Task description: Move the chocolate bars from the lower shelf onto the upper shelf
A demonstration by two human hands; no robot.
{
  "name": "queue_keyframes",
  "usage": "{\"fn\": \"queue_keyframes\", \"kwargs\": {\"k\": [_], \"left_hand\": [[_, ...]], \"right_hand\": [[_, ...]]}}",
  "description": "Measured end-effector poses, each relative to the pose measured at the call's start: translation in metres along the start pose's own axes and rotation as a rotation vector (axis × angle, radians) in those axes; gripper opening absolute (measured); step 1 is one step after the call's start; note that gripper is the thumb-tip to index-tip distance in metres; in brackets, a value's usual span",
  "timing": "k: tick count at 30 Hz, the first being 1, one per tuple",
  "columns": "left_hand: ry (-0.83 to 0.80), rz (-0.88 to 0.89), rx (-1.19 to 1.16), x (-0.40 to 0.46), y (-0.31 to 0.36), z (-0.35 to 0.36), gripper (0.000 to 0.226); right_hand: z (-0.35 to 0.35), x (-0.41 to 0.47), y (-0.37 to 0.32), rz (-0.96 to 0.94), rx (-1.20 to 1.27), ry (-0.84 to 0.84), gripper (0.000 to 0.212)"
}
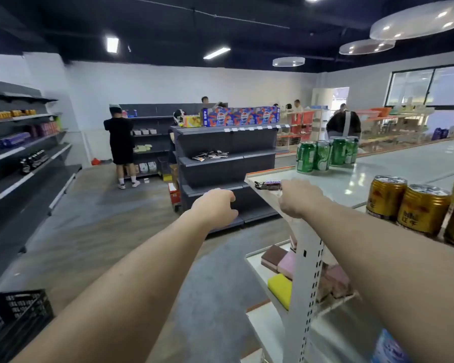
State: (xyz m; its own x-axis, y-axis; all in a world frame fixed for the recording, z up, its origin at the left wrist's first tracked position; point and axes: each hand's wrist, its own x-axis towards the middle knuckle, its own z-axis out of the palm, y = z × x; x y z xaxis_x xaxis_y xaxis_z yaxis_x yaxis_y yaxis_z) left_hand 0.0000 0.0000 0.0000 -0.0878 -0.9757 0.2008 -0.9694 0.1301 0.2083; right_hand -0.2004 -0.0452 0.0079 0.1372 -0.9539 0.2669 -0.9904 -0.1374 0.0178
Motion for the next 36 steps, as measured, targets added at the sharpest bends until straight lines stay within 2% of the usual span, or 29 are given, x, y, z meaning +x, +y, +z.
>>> {"fn": "queue_keyframes", "kwargs": {"k": [7,13,19,22,27,33,36], "left_hand": [[0.005,0.084,0.043,0.069,0.036,0.030,0.036],[0.032,0.191,0.098,0.136,0.059,0.047,0.017],[-0.061,0.298,0.208,0.195,0.080,0.063,0.030],[-0.124,0.262,0.213,0.211,0.080,0.073,0.029],[0.035,0.231,0.192,0.214,0.070,0.073,0.020],[0.261,0.017,0.172,0.194,0.009,0.052,0.029],[0.282,-0.148,0.189,0.170,-0.043,0.045,0.031]], "right_hand": [[0.025,0.043,0.038,0.049,-0.076,-0.109,0.033],[0.044,0.073,0.054,0.040,-0.049,-0.177,0.029],[0.052,0.085,0.067,0.021,-0.022,-0.097,0.033],[0.054,0.089,0.074,0.027,-0.047,-0.048,0.032],[0.057,0.101,0.072,0.059,-0.063,-0.005,0.031],[0.054,0.126,0.020,-0.037,-0.013,0.110,0.036],[0.061,0.133,-0.026,-0.144,0.022,0.202,0.036]]}}
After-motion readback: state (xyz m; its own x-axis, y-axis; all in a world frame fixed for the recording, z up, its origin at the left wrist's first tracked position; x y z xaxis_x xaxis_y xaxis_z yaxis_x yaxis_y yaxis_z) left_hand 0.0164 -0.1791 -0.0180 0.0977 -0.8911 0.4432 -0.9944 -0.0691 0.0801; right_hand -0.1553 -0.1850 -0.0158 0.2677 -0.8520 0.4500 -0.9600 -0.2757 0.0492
